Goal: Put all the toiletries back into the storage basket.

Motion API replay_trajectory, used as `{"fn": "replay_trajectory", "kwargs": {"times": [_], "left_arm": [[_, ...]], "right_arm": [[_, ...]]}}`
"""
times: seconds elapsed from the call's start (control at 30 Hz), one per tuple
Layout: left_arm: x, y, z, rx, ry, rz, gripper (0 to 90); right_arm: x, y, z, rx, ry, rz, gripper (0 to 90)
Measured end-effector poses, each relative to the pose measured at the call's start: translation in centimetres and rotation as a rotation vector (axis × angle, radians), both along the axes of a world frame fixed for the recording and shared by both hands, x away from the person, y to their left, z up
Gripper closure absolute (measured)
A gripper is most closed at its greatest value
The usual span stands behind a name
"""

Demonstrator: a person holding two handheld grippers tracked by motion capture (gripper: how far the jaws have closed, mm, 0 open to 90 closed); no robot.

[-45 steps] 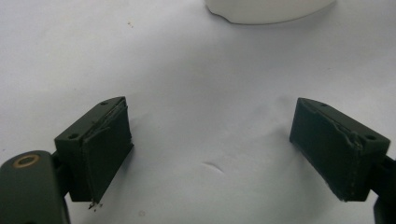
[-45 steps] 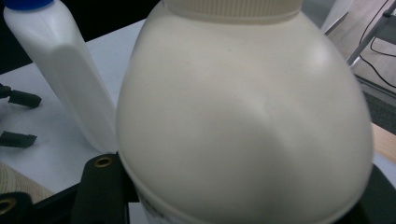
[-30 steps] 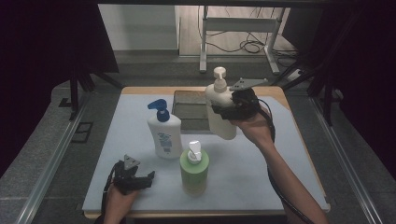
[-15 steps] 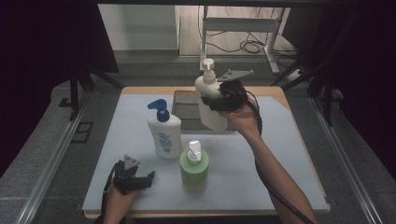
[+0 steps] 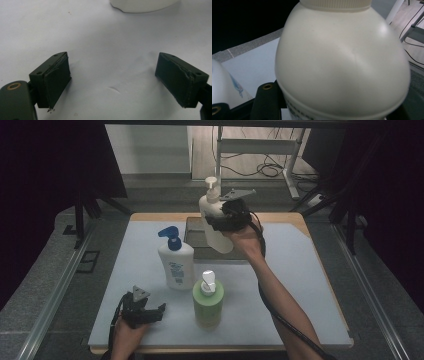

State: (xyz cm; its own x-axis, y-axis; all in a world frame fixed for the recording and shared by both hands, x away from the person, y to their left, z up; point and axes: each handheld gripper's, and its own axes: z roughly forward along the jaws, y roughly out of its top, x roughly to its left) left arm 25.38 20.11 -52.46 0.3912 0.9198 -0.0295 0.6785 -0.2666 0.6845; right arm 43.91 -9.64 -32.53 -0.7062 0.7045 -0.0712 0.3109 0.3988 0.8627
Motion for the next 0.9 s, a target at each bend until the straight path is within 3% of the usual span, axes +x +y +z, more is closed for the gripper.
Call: {"fn": "replay_trajectory", "kwargs": {"times": [0.57, 0.9], "left_arm": [[0.0, 0.0, 0.0, -0.005, 0.002, 0.001, 12.2], [0.0, 0.0, 0.0, -0.003, 0.004, 0.002, 12.2]], "right_arm": [[2.9, 2.2, -1.1, 0.008, -0.001, -0.02, 38.9], [4.7, 3.6, -2.6, -0.002, -0.004, -0.034, 39.0]]}}
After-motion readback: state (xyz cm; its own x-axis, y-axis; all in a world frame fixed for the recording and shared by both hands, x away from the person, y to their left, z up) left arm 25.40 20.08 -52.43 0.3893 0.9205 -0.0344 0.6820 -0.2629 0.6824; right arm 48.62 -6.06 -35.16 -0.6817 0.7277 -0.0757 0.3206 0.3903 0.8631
